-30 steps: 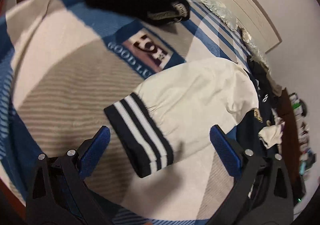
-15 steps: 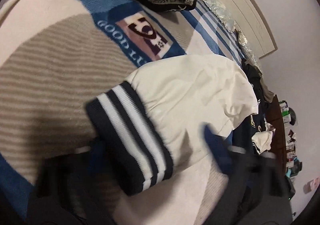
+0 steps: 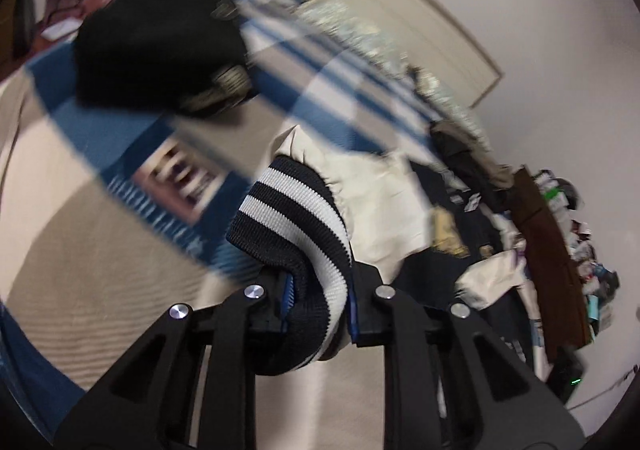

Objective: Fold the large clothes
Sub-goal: 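Lay the held sleeve across the jacket body and open the left tool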

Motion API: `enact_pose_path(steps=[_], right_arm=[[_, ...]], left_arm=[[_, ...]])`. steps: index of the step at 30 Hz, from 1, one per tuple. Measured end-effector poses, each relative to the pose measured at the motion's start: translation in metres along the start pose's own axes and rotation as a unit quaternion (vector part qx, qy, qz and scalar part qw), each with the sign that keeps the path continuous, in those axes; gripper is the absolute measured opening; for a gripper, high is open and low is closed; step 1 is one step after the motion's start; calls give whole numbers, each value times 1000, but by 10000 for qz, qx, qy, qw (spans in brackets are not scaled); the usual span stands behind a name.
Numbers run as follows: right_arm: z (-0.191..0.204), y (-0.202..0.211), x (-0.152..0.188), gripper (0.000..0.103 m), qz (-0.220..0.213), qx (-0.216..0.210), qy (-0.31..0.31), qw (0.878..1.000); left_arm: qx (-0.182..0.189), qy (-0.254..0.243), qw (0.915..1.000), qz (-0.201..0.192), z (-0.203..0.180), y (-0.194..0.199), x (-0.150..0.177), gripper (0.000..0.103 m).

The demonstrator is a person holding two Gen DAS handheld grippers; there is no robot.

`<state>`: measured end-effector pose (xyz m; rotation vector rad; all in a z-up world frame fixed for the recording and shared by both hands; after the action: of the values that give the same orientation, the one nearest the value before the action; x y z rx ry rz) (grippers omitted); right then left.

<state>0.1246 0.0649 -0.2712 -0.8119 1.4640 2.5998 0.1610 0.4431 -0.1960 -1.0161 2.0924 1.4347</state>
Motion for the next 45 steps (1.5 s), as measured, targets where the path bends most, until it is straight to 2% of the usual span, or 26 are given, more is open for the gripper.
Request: enact_pose_path(steps=[3, 7, 15, 20, 21, 24, 27, 30, 33, 35, 37, 39, 42, 45], right_arm=[[-38, 15, 12, 98, 17, 205, -322, 9993], [-82, 31, 22, 98, -5, 289, -831, 9961], [-98, 62, 27, 98, -230, 0, -910, 9956], [-107, 85, 29, 98, -535, -95, -962, 9939], [-112, 85, 30, 98, -543, -76, -996, 9935], [-134, 77, 40, 98, -406, -40, -1183, 9921], [-154, 65, 53, 98, -205, -94, -1508, 9883], [-155, 78, 49, 98, -433, -266, -1488, 9876], [-147, 92, 30, 98, -701, -569, -1398, 9861], [-140, 88, 14, 98, -568, -758, -1282, 9872], [-134, 81, -9, 98, -453, -1040, -1214, 9861], [-132, 75, -33, 98, -384, -1241, -1196, 9843], [-134, 67, -73, 98, -375, -1166, -1064, 9867], [-130, 46, -115, 98, -55, -1183, -1112, 9867]], left_arm=[[77, -291, 9994, -156, -39, 7, -27, 20], [408, -698, 9963, -298, -108, 8, -61, 20], [787, -1424, 9857, -450, -233, -2, -108, 19], [1125, -1837, 9756, -423, -315, -14, -132, 19], [1201, -1910, 9735, -383, -329, -18, -134, 12], [1312, -2168, 9673, -118, -375, -45, -132, 11], [1407, -2315, 9624, 216, -406, -86, -111, 11], [1367, -2482, 9581, 414, -419, -111, -86, 11], [1493, -2432, 9567, 570, -421, -125, -58, 11], [1449, -2420, 9575, 599, -412, -125, -46, 21], [1443, -2403, 9578, 632, -401, -121, -33, 64], [1395, -2388, 9593, 570, -389, -113, -24, 80], [1227, -2450, 9595, 654, -365, -105, -4, 89], [857, -2650, 9578, 717, -340, -100, 25, 92]])
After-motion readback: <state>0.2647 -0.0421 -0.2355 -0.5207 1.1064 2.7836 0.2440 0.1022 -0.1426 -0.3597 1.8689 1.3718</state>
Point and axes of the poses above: each gripper's, at about its wrist camera, not at the fingertips, and y roughly against the way its jaws point, z to its left, x to its underside, the point moved 8 cm from there along -y, roughly the way its jaws point, and after that the axes turned 11 degrees about -y, right-handed, at the moved point
